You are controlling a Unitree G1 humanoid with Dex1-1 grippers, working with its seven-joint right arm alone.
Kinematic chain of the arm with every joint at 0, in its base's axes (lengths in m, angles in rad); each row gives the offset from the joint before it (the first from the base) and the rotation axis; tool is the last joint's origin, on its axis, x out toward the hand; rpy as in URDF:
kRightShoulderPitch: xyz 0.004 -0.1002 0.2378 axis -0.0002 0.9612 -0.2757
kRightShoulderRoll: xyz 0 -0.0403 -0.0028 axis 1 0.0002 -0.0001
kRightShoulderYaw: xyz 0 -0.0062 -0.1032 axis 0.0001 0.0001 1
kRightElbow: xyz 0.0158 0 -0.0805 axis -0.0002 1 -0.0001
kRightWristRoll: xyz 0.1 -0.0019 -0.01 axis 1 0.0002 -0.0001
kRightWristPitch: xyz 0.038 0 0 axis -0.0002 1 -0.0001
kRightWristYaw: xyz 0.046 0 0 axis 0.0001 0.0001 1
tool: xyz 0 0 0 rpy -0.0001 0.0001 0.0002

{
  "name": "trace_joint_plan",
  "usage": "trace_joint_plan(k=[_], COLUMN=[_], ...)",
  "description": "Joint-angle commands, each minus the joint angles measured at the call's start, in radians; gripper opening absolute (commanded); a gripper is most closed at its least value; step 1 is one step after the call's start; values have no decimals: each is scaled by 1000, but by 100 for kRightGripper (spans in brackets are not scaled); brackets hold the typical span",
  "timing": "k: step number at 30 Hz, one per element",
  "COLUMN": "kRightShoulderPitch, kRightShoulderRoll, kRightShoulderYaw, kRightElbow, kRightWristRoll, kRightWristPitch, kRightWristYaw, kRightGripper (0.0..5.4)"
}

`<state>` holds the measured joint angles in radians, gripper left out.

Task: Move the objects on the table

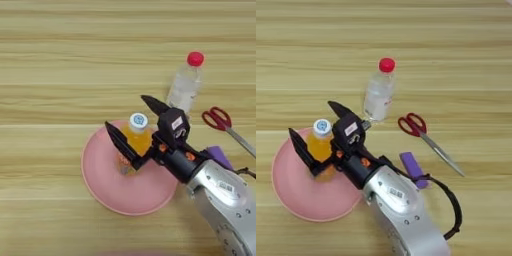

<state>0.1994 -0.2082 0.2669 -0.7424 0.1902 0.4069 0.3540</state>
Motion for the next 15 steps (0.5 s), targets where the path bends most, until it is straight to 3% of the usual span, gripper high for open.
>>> trace_joint_plan(k=[1, 8, 15], kRightShoulderPitch=[-82, -171, -273], kRightShoulderRoll=[14, 26, 30], kRightShoulderYaw=[-32, -125, -265], kRightElbow=[-67, -85, 1], kRightWristRoll=[21, 57, 63], kRightWristPitch=[1, 25, -19], kRightWristYaw=[-24, -51, -88], kRightGripper=[536, 536, 536])
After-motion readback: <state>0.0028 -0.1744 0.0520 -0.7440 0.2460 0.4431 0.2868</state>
